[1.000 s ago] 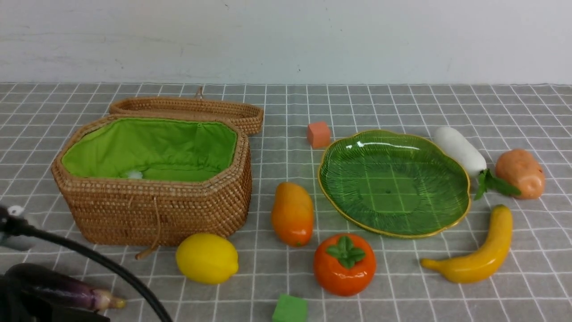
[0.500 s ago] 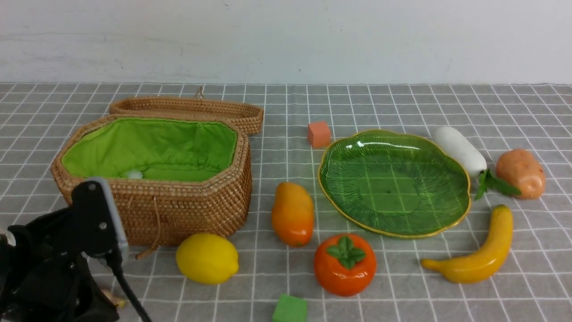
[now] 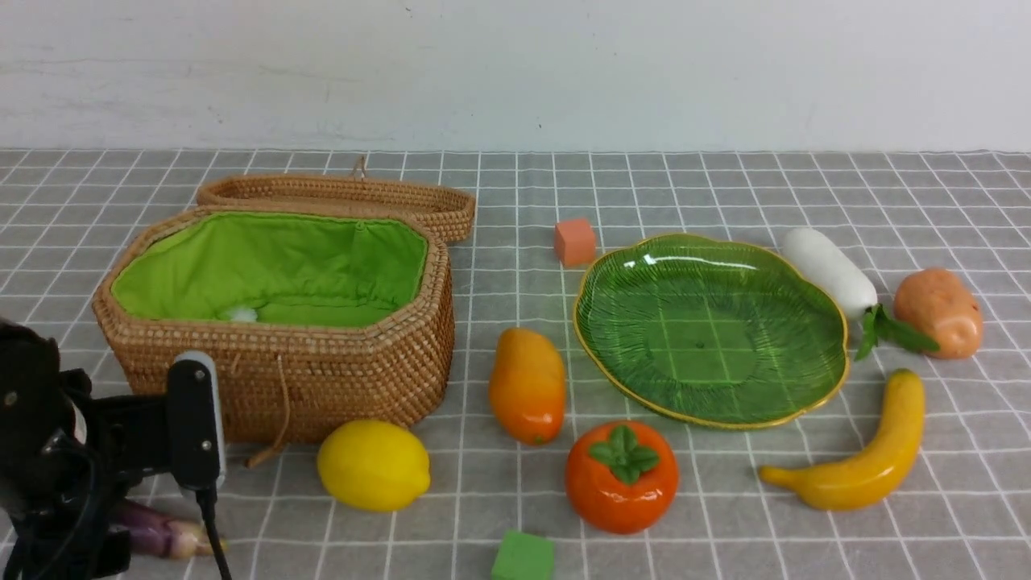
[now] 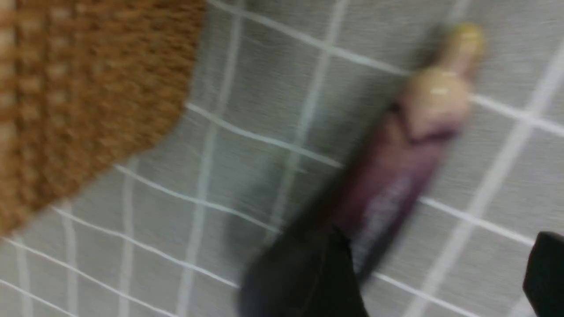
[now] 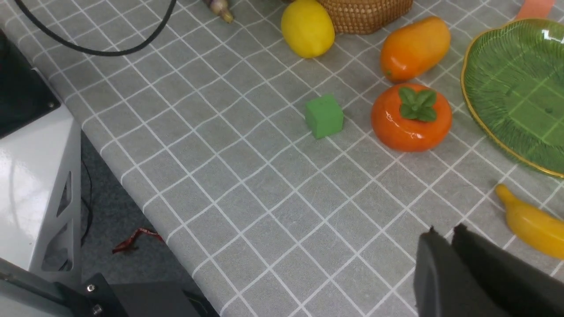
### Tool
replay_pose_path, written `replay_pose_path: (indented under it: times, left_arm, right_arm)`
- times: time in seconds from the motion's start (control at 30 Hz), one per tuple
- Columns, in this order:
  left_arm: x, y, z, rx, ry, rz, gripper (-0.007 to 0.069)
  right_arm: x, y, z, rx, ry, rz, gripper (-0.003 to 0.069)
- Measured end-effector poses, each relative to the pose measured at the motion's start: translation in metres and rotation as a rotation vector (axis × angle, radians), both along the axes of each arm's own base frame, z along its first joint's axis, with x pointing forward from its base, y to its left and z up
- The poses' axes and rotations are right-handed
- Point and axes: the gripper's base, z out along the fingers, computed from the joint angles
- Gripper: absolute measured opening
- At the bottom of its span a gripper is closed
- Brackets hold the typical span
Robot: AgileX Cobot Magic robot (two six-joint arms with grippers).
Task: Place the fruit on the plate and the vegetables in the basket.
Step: Use the left arm to grab an eggplant and put it into the left basket
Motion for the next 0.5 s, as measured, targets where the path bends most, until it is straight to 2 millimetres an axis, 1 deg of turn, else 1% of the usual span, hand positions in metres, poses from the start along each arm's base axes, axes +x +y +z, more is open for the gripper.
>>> replay_pose_path:
  times: [0.1, 0.2, 0.23, 0.33, 0.43, 0.5]
  left_arm:
    - [0.009, -0.001, -0.014, 0.023, 0.012, -0.036, 0.0528]
    - [0.015, -0.001, -0.027, 0.042, 0.050, -0.061, 0.0510]
    - [0.015, -0.001, -0.028, 0.044, 0.054, -0.062, 0.0510]
    - [0.018, 0.000, -0.038, 0.065, 0.080, -0.084, 0.0441]
    - [0.019, 0.000, -0.041, 0.071, 0.088, -0.088, 0.0304]
    - [0.019, 0.000, -0.041, 0.070, 0.085, -0.090, 0.0296]
  right_arm:
    - [-0.001, 0.000, -0.001, -0.005, 0.007, 0.003, 0.0062]
    - [-0.001, 0.000, -0.001, -0.009, 0.012, 0.006, 0.0065]
    - [-0.001, 0.000, -0.001, -0.008, 0.013, 0.006, 0.0065]
    - [-0.002, 0.000, -0.001, -0.009, 0.019, 0.011, 0.0067]
    - [-0.002, 0.000, -0.002, -0.007, 0.026, 0.016, 0.0067]
    - [-0.003, 0.001, -0.002, -0.004, 0.028, 0.019, 0.0067]
